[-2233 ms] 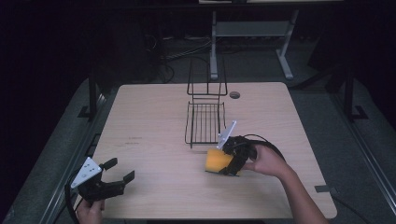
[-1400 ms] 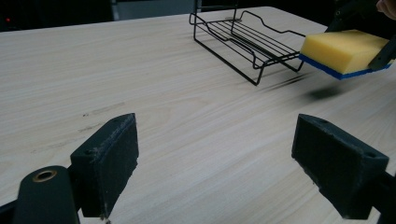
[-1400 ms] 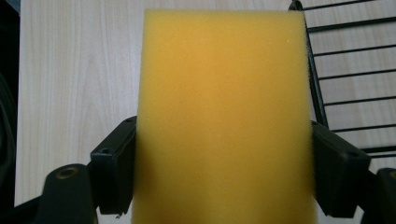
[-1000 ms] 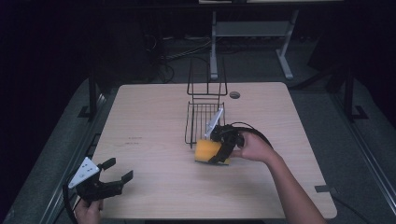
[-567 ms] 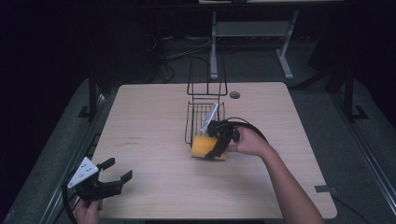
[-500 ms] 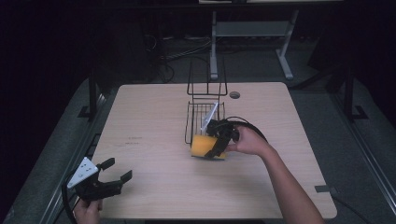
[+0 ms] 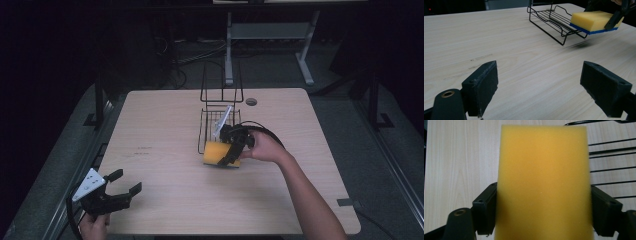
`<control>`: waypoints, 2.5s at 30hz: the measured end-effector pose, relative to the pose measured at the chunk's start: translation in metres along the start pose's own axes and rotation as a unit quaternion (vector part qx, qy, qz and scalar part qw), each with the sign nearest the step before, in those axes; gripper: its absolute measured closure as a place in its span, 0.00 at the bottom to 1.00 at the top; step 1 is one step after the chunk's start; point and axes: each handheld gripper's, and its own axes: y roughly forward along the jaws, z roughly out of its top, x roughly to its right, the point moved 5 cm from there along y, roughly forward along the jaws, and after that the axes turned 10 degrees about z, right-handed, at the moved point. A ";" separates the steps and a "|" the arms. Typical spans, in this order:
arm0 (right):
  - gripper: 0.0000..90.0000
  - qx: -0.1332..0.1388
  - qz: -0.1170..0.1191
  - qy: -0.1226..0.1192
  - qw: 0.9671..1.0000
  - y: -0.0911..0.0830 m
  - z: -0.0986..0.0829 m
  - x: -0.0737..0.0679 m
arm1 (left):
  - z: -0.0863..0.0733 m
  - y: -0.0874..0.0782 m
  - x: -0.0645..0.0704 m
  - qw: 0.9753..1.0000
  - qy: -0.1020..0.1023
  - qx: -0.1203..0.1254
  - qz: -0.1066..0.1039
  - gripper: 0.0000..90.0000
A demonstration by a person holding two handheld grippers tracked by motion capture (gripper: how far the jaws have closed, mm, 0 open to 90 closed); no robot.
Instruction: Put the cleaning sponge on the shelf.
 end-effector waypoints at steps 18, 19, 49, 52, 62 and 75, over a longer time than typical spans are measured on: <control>0.24 0.003 0.004 0.011 1.000 -0.001 0.000 0.015 | 0.000 0.000 0.001 1.000 0.002 -0.003 0.000 0.16; 0.24 0.001 0.004 0.011 1.000 -0.001 0.000 0.016 | 0.000 0.000 0.001 1.000 0.002 -0.003 0.000 0.16; 0.24 -0.008 0.008 0.033 0.999 -0.004 0.016 0.055 | -0.002 -0.001 -0.002 1.000 -0.002 -0.002 0.000 0.16; 0.24 -0.011 0.009 0.042 0.999 0.000 0.013 0.061 | -0.002 -0.001 -0.002 1.000 -0.004 -0.003 0.000 0.16; 0.24 -0.006 0.010 0.053 0.999 -0.002 0.008 0.070 | -0.002 0.000 -0.002 1.000 -0.001 -0.003 -0.001 0.16; 0.24 -0.023 0.006 0.050 0.998 0.005 0.014 0.080 | -0.003 0.000 -0.004 1.000 -0.004 -0.005 -0.003 0.16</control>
